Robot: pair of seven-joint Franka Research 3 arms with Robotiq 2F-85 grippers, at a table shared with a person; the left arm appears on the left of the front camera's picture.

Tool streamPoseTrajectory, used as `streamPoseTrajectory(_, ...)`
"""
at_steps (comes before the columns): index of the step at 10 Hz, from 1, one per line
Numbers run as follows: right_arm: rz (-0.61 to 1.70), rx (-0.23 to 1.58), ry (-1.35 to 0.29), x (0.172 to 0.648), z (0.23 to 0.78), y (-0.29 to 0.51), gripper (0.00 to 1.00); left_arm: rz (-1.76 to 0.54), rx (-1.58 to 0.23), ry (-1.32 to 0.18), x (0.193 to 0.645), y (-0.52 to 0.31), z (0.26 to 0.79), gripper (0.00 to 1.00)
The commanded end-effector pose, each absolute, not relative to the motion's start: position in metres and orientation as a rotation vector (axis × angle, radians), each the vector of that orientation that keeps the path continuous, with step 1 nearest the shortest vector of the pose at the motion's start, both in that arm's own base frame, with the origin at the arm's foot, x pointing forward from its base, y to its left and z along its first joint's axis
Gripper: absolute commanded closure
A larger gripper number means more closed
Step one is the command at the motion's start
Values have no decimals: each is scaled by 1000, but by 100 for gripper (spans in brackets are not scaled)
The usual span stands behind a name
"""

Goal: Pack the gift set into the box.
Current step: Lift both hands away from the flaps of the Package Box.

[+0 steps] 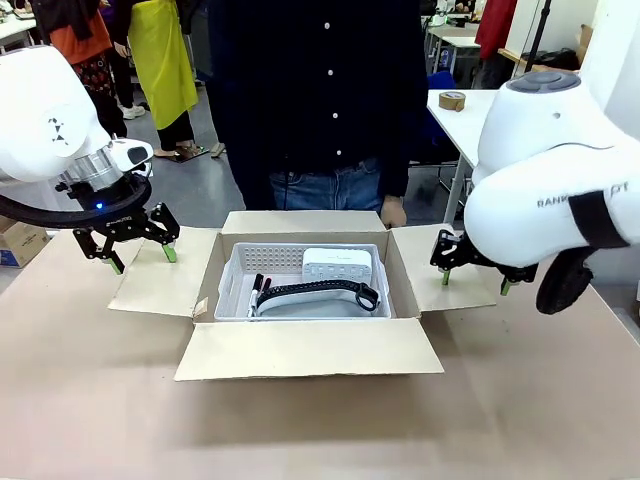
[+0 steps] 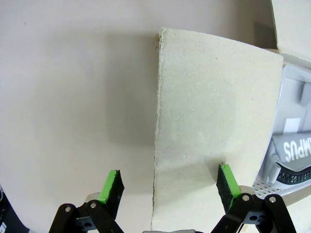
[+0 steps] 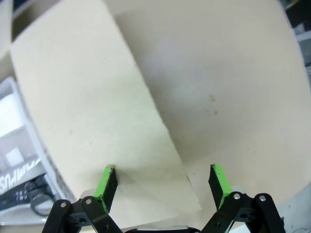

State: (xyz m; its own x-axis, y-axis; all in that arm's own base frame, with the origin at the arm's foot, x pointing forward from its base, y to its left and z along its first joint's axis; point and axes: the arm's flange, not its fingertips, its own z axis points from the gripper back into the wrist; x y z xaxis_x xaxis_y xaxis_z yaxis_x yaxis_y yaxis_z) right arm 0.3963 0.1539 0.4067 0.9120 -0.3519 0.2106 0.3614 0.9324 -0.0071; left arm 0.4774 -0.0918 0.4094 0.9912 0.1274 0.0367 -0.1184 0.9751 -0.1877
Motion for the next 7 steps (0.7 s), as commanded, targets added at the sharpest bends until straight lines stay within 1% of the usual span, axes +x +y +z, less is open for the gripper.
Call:
streamPoseTrajectory(1, -253, 267, -34, 386, 474, 89, 0, -17, -384, 55, 457, -39, 439, 0)
streamPoseTrajectory(2, -281, 506, 68, 373, 506, 21, 0, -113, -589, 112, 438, 21, 453, 0)
streamPoseTrajectory(3, -436, 686, 153, 363, 518, -42, 0, -120, -800, 156, 424, 74, 450, 0)
streamPoseTrajectory(4, -542, 826, 270, 356, 512, -96, 0, -59, -1039, 184, 415, 117, 434, 0)
streamPoseTrajectory(5, -553, 959, 283, 347, 494, -134, 0, -24, -1300, 160, 411, 148, 409, 0)
streamPoseTrajectory(6, -606, 1110, 271, 341, 464, -166, 0, -16, -1552, 76, 410, 166, 377, 0)
streamPoseTrajectory(7, -660, 1169, 296, 341, 440, -173, 0, 6, -1681, 26, 414, 164, 356, 0)
